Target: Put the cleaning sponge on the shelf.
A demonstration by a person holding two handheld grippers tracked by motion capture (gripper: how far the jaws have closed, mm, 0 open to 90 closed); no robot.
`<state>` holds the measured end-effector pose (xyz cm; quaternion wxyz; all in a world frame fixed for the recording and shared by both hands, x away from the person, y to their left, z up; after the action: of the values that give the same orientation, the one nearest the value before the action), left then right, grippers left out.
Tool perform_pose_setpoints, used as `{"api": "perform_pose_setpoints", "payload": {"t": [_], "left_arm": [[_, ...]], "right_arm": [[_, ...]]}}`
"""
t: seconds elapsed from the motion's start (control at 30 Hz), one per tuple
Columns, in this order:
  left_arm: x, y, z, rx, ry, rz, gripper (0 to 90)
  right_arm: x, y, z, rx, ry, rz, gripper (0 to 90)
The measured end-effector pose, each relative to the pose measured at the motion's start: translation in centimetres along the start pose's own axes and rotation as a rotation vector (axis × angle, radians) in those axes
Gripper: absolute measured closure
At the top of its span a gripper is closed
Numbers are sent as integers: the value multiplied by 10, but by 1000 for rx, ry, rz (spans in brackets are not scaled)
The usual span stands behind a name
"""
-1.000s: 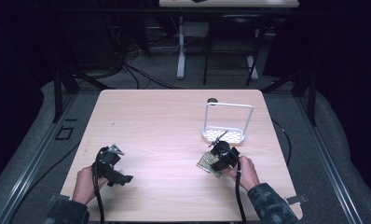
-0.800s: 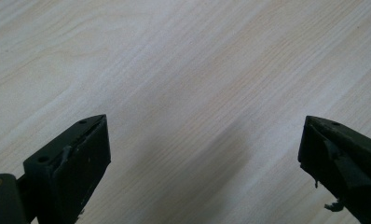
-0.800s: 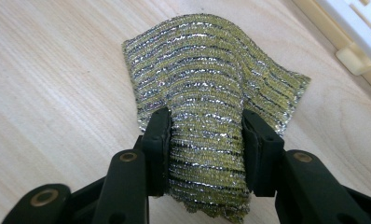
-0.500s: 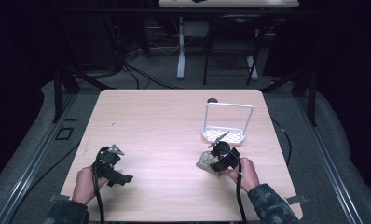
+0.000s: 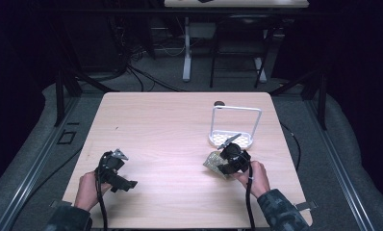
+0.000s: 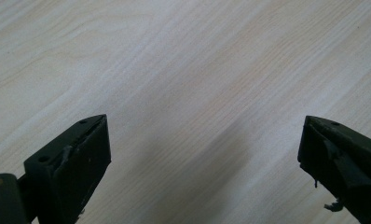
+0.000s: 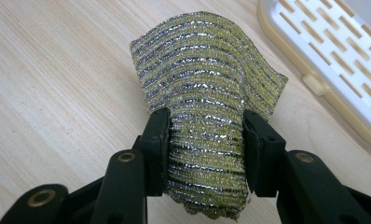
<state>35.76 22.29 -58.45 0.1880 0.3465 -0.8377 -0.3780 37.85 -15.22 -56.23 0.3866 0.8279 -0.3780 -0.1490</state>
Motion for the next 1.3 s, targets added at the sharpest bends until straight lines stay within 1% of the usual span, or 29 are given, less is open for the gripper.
{"api": "perform_pose_setpoints", "payload": {"t": [0.03, 0.07, 0.1, 0.13, 0.2, 0.23, 0.3, 0.47, 0.5, 0.57, 0.7, 0.8, 0.83, 0.87, 0.93, 1.0, 1.07, 1.1, 1.17, 1.2, 1.23, 1.27, 1.3], "left_arm": [[0, 0, 0, -2, -1, -1, 23], [0, 0, 0, -3, -2, 0, 23], [0, 0, 0, -2, -2, 0, 23], [0, 0, 0, -2, -2, 0, 23], [0, 0, 0, -3, -3, 0, 23], [0, 0, 0, -2, -2, -1, 23], [0, 0, 0, -3, -2, -2, 23], [0, 0, 0, -1, -3, 0, 24], [0, 0, 0, -2, -4, 0, 23], [0, 0, 0, -1, -3, 0, 24], [0, 0, 0, 3, -7, -5, 24], [0, 0, 0, 0, -10, 1, 24], [1, 0, 0, 0, -11, 1, 25], [1, 0, 0, 1, -10, 2, 25], [1, 0, 0, 0, -10, 1, 25], [1, -1, 0, 0, -11, 2, 25], [1, -1, 0, 0, -11, 2, 25], [1, -1, 0, -1, -12, 1, 25], [1, -1, 0, -1, -10, 1, 25], [1, -1, 0, -2, -11, 1, 25], [1, -1, 0, -2, -10, 2, 25], [1, -1, 0, -1, -10, 2, 25], [1, -1, 0, 0, -8, 1, 25]], "right_arm": [[0, 0, 0, 0, 0, 0, 573], [1, 2, -1, 13, 5, 5, 572], [0, 2, -2, 15, -5, 6, 571], [1, 4, -2, 21, 7, 13, 571], [2, 4, -3, 23, 3, 18, 570], [3, 7, -4, 36, 7, 25, 569], [4, 7, -4, 37, 5, 32, 569], [7, 12, -7, 63, 4, 52, 567], [8, 13, -7, 64, -2, 52, 566], [10, 15, -8, 69, 2, 65, 564], [13, 16, -9, 74, 2, 72, 562], [15, 17, -10, 77, 0, 81, 561], [18, 19, -11, 86, 2, 92, 560], [18, 19, -11, 86, 2, 92, 560], [23, 21, -13, 94, -2, 111, 558], [25, 22, -13, 98, -1, 118, 558], [31, 24, -15, 109, -13, 133, 556], [31, 24, -15, 109, -13, 133, 556], [35, 25, -15, 113, -27, 140, 555], [38, 25, -15, 117, -29, 152, 554], [40, 25, -15, 114, -32, 152, 553], [43, 25, -14, 109, -38, 165, 552], [43, 25, -14, 109, -38, 165, 552]]}}
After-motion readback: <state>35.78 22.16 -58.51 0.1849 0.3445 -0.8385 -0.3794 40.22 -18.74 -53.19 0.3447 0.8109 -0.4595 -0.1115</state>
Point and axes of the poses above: each handheld gripper's, and its own axes: y roughly backward along the jaws, z roughly out of its underside, x roughly to its right, the point moved 5 cm from there along -y, roughly forward along the jaws, and after that the axes turned 13 degrees about x, right-handed, at the moved point
